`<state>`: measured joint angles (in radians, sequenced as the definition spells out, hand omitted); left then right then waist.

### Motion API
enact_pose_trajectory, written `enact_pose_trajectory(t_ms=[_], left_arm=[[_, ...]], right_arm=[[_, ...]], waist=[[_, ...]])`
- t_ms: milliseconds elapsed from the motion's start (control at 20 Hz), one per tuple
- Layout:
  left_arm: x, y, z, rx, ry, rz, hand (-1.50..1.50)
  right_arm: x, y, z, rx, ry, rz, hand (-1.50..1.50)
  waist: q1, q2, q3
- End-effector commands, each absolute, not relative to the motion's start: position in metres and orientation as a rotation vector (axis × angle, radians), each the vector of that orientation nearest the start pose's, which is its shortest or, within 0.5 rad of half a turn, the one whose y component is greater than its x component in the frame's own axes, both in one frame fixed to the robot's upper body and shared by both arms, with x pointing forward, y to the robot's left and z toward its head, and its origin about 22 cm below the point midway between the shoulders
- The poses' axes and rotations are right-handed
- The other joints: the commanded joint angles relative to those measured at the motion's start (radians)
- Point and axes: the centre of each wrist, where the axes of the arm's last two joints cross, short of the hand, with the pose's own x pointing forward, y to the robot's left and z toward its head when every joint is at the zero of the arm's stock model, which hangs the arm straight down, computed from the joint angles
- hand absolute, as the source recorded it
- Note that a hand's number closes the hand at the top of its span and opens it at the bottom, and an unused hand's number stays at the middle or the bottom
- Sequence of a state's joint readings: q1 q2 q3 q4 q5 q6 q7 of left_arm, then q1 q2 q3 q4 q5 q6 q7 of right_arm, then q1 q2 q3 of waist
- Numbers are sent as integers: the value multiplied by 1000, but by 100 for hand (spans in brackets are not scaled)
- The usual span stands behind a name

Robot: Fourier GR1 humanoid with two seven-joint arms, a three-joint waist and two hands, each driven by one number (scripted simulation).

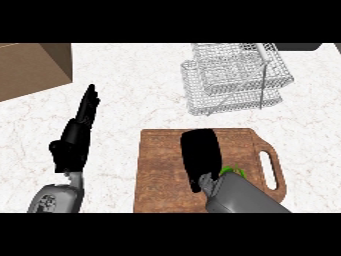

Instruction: Pick the bell pepper from the cutting board and place it in the tiered basket

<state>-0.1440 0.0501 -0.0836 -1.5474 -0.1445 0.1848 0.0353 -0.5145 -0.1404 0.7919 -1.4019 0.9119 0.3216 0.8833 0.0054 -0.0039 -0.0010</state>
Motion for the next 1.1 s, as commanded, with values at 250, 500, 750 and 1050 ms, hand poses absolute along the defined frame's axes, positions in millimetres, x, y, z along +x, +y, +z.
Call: enact_pose_trajectory(t_ms=[250,500,750,1050], left_arm=[[278,209,39,182,-1671,-112,0],[269,188,39,174,-1644,-96,0],[275,206,40,216,-1656,-102,0],[281,207,31,212,-1666,-98,0]], right_arm=[[264,-20,30,-1005,-791,1516,150],[272,-21,72,-1100,-866,1413,150],[262,-28,126,-1225,-956,1285,150],[250,-28,201,-1329,-1104,1131,150]], waist=[[-1,4,1],[-4,2,1],[-16,-3,1],[-17,-3,0]])
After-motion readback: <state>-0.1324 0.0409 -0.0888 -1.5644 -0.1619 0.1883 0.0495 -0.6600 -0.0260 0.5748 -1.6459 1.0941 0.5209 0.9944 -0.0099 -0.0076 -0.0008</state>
